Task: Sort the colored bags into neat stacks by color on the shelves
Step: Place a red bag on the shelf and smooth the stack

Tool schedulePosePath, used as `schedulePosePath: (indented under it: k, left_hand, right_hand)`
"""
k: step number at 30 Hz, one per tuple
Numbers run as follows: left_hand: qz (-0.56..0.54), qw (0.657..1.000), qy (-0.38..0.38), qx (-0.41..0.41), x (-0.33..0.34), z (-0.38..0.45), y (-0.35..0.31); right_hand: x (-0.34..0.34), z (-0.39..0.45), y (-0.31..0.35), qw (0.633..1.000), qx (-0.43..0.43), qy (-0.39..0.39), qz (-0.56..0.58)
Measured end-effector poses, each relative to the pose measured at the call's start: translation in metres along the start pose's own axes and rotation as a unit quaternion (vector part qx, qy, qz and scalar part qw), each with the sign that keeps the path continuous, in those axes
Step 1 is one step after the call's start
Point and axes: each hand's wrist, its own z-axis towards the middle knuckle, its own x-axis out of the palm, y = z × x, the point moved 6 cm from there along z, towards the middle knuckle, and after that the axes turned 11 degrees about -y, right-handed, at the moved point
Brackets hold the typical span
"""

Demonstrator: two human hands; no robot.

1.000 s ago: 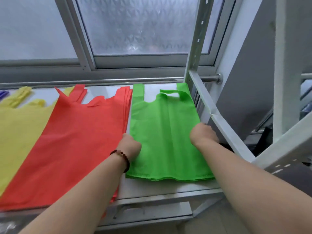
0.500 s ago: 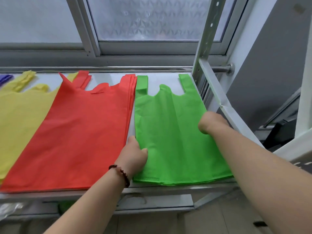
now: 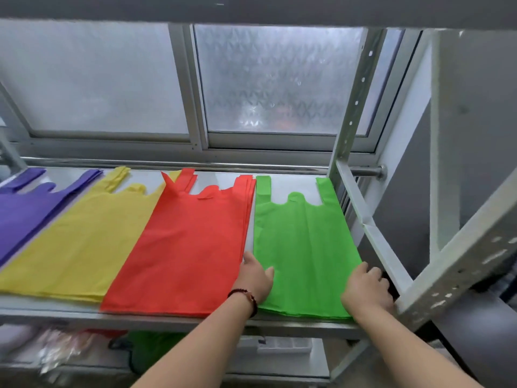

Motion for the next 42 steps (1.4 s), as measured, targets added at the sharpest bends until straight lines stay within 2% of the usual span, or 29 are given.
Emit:
schedulePosePath:
  k: [2, 5, 7, 9, 12, 17, 20, 23, 26, 31, 33, 34, 38, 40, 42]
  left_hand:
    - [0.045, 0.998, -0.038, 0.036, -0.02, -0.006, 0.012]
    - [0.094, 0.987, -0.11, 0.066, -0.059, 0.001, 0.053]
    - [0.109, 0.985, -0.13, 0.042, -0.087, 0.012, 0.088]
    - [0.136, 0.981, -0.136, 0.006, -0.115, 0.023, 0.122]
    - [0.158, 0.98, -0.117, -0.026, -0.146, 0.038, 0.162]
    - [0.145, 0.988, -0.045, -0.007, -0.16, 0.063, 0.194]
    - [0.131, 0.99, -0.037, 0.025, -0.164, 0.072, 0.195]
    - [0.11, 0.992, -0.023, 0.053, -0.166, 0.075, 0.192]
    - [0.072, 0.996, 0.005, 0.054, -0.166, 0.074, 0.191]
    - [-0.08, 0.996, 0.046, -0.013, -0.164, 0.074, 0.202]
    - [-0.129, 0.989, 0.053, -0.05, -0.165, 0.071, 0.206]
    - [-0.152, 0.985, 0.059, -0.063, -0.165, 0.068, 0.206]
    - [-0.273, 0.948, 0.083, -0.141, -0.166, 0.043, 0.217]
    - [-0.324, 0.917, 0.118, -0.2, -0.16, 0.022, 0.228]
    - [-0.393, 0.855, 0.203, -0.269, -0.152, -0.003, 0.229]
  right_hand:
    - [-0.01, -0.023, 0.02, 0.995, -0.084, -0.037, -0.025]
    - [-0.01, -0.056, 0.071, 0.979, -0.189, -0.026, 0.065]
    - [-0.009, -0.072, 0.112, 0.963, -0.229, -0.001, 0.14]
    - [-0.01, -0.085, 0.151, 0.95, -0.233, 0.036, 0.205]
    - [0.0, -0.094, 0.191, 0.954, -0.179, 0.074, 0.23]
    - [0.018, -0.092, 0.207, 0.975, -0.028, 0.069, 0.208]
    - [0.024, -0.085, 0.213, 0.966, 0.047, 0.08, 0.243]
    - [0.034, -0.082, 0.221, 0.935, 0.098, 0.127, 0.316]
    - [0.043, -0.085, 0.225, 0.919, 0.121, 0.18, 0.33]
    - [0.047, -0.093, 0.225, 0.907, 0.116, 0.169, 0.368]
    - [0.044, -0.097, 0.217, 0.887, 0.125, 0.165, 0.413]
    - [0.042, -0.1, 0.211, 0.865, 0.148, 0.171, 0.447]
    - [0.036, -0.12, 0.19, 0.746, 0.235, 0.252, 0.569]
    - [0.034, -0.129, 0.178, 0.712, 0.26, 0.283, 0.587]
    - [0.035, -0.137, 0.167, 0.707, 0.262, 0.308, 0.58]
